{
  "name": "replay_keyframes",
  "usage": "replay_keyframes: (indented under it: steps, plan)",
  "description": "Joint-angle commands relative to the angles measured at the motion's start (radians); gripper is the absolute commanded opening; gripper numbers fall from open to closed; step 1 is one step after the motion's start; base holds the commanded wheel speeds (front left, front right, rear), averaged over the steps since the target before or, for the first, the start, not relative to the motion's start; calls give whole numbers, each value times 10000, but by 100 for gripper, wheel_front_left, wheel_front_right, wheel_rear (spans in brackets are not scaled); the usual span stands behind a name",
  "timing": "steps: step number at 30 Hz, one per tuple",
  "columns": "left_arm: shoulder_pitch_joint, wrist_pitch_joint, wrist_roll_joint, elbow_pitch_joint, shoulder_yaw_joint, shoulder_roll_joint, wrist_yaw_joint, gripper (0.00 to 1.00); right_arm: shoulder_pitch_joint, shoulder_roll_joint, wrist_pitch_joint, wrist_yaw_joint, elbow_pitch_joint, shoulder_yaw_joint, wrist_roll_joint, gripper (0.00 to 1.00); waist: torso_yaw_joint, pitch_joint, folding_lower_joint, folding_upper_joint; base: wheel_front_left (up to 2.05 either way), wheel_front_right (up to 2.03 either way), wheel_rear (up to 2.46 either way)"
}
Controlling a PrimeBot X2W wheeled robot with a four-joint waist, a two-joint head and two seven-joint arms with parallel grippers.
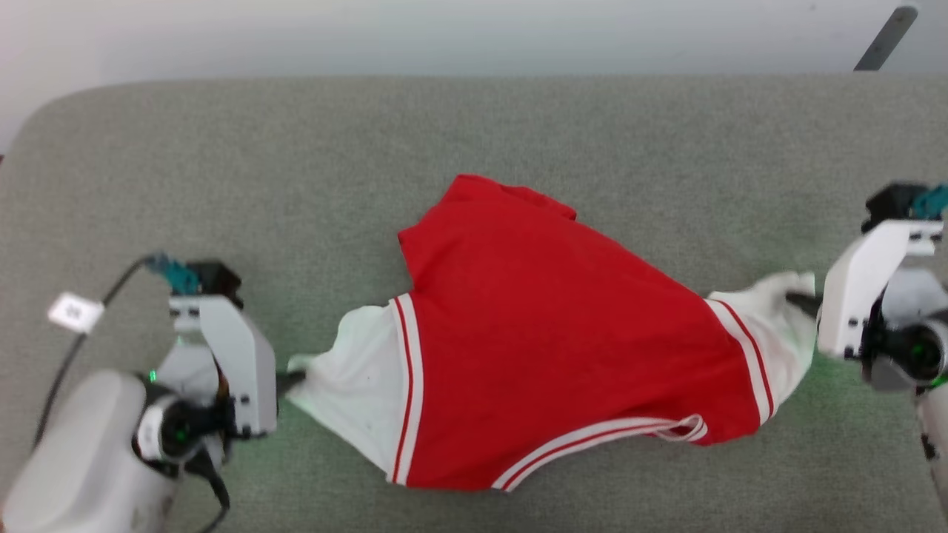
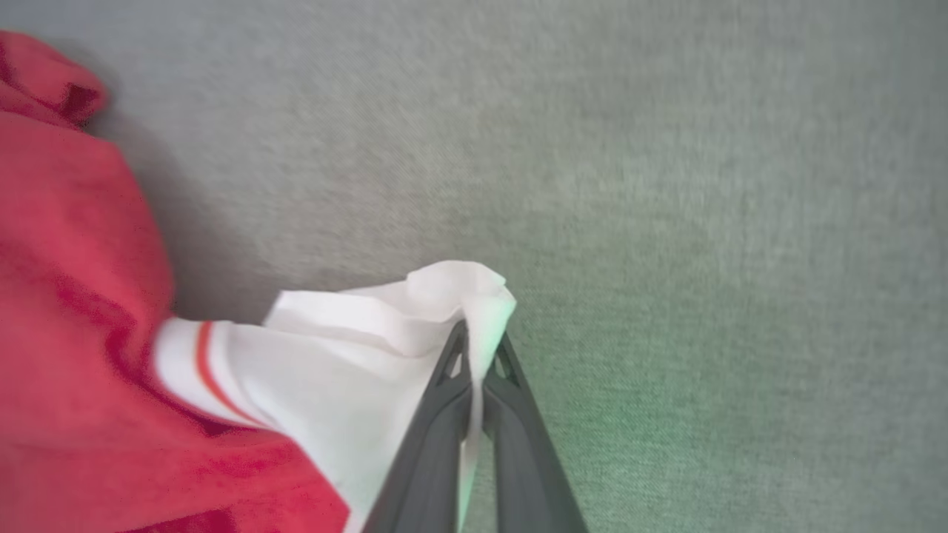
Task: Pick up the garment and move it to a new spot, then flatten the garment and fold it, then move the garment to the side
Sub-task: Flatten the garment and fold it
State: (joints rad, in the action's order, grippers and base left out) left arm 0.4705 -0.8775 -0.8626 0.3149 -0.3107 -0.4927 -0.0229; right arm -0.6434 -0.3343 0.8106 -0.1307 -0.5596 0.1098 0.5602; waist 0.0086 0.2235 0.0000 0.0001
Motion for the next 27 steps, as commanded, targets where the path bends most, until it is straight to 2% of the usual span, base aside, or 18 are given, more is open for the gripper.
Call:
replay_keyframes:
  steps: [1,6,11,20,27]
  plan:
    - [243,-62,-22,-90,25,-54,15,0,-208,-61,22,0,144,82,146,0,0,-203,0,-1,0,0,0]
    - [1155,-439,153,-434,-5,-316,-51,0,-749,-304,-43,0,841,417,649,0,-8,-777,0,-1,0,0,0]
    - [2333,-537,380,-478,-43,-485,-254,0,-1448,-210,-309,0,1417,721,1115,0,-34,-1387,0,-1,0,0,0]
    - [4664,-81,874,190,-271,-311,-722,0,-3138,-126,-1931,0,1524,1416,1276,0,57,-2222,0,-1,0,0,0]
    - [6594,917,1360,947,-380,-143,-923,0,-4579,-29,-3780,0,1086,2022,1131,0,164,-2486,0,-1,0,0,0]
